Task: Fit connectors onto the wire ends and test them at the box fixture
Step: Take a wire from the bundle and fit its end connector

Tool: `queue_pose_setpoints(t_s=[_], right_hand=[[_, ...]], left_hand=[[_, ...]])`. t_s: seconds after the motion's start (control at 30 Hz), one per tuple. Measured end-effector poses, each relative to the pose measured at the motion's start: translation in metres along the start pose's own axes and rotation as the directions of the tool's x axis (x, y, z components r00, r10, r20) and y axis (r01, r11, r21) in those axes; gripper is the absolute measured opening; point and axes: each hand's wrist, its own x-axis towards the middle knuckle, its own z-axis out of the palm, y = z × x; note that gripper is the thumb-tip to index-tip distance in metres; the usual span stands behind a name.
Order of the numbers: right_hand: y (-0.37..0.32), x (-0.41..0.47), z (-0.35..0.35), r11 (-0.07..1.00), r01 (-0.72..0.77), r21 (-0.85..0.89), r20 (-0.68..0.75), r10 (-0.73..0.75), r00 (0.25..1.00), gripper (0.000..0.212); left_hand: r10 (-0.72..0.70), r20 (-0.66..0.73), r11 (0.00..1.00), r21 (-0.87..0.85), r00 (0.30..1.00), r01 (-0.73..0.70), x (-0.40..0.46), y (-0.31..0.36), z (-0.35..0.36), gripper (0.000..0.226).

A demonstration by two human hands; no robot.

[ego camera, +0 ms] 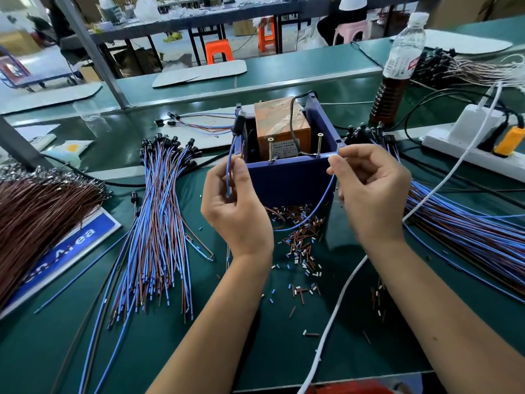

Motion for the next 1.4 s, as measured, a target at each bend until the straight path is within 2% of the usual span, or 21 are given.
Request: queue_pose_setpoints(t_s=[0.13,0.37,0.8,1.4], right_hand=[[-0.005,0.002,0.010,0.980,0.098,-0.174,-0.058,-0.110,0.992,0.008],[-0.010,-0.004,0.020,0.958,0.121,-0.258,-0.066,-0.142,0.988,0.011],[-0.012,-0.004,0.019,0.958,0.122,-0.259,-0.032,-0.134,0.990,0.012],[-0.010,-0.003,0.018,0.958,0.129,-0.256,-0.016,-0.138,0.990,0.011]], left_hand=[[-0.021,0.048,0.994,0.109,0.999,0.015,-0.001,-0.004,0.001,0.019],[0.002,0.082,0.990,0.144,0.997,-0.014,-0.002,-0.008,0.004,0.007],[-0.008,0.121,0.990,0.138,0.993,-0.009,-0.004,-0.011,0.005,0.009],[0.002,0.094,0.990,0.138,0.996,-0.015,-0.007,-0.010,0.002,0.010]])
